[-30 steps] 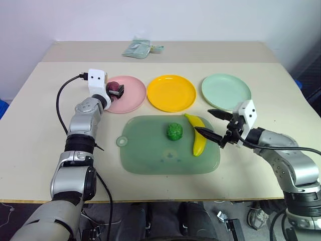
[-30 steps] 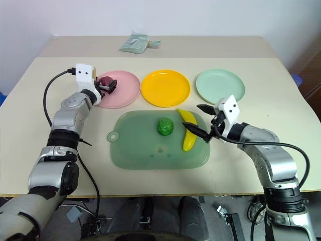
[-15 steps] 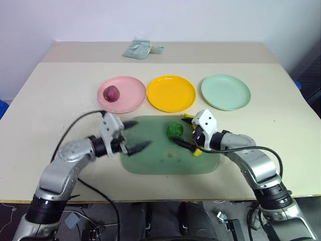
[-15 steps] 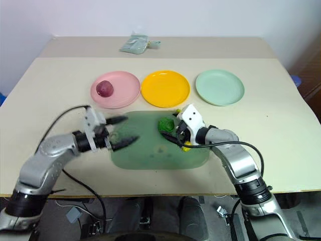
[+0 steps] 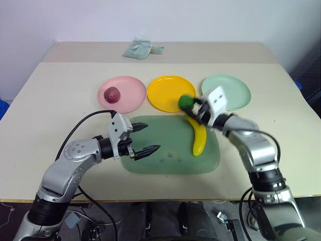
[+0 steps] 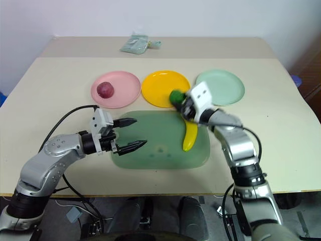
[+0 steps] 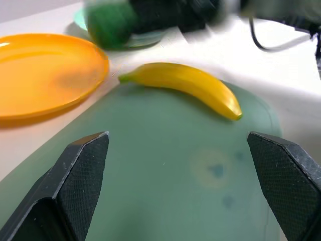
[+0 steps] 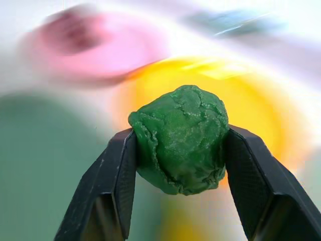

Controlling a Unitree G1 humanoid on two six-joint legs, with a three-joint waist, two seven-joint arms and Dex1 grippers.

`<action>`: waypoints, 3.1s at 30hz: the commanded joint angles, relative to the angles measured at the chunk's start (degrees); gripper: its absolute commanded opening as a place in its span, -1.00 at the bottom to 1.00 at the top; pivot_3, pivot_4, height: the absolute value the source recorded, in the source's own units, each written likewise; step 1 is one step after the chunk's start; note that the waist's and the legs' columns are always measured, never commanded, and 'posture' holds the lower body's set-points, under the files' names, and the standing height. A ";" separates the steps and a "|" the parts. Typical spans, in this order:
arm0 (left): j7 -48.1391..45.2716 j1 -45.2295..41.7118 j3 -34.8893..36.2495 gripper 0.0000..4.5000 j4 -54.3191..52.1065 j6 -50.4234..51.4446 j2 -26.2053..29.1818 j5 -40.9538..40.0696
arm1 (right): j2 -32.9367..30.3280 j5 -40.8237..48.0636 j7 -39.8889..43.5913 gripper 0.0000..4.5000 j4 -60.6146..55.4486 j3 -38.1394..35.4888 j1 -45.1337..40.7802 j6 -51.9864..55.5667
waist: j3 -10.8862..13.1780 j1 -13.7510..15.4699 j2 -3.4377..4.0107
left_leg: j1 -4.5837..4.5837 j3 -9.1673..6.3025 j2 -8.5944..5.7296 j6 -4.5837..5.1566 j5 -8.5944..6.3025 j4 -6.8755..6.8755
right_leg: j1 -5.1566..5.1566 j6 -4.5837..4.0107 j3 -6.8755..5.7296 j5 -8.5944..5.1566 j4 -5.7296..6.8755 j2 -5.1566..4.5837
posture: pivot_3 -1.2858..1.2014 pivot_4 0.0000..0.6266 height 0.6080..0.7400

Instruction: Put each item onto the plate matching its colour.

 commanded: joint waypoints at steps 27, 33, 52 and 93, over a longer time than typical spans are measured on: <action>-1.97 6.43 4.18 1.00 3.10 -7.87 1.38 2.81 | -5.78 7.42 5.74 0.98 -17.28 1.08 6.33 29.56 | 0.05 -1.17 0.19 | 0.00 0.09 0.05 -0.01 0.01 -0.23 | -0.12 0.00 0.08 -0.01 -0.09 -0.07 | 0.03 -0.52 1.00; -1.39 5.71 3.10 1.00 2.32 -7.24 0.53 2.75 | -4.63 4.73 0.26 0.98 -18.88 4.86 8.26 36.23 | 0.04 -1.03 0.18 | -0.01 0.08 0.02 -0.01 0.01 -0.23 | -0.11 -0.01 0.08 0.00 -0.12 -0.11 | 0.03 -0.52 1.00; -0.07 4.61 4.11 1.00 1.51 -5.58 0.58 2.18 | 1.17 -0.19 1.54 -0.04 -6.91 10.59 -8.71 19.27 | 0.03 -1.43 0.18 | -0.02 0.11 0.01 0.00 0.01 -0.23 | -0.14 0.00 0.07 0.00 -0.09 -0.03 | 0.03 -0.52 1.00; 7.95 25.91 31.57 1.00 -1.91 -6.65 1.35 -0.58 | -21.73 12.22 35.31 0.99 2.98 -14.54 19.79 -8.89 | 0.08 -1.25 0.28 | 0.14 0.12 0.06 -0.22 0.14 -0.65 | -0.10 -0.07 0.07 -0.03 -0.24 -0.11 | 0.03 -0.52 1.00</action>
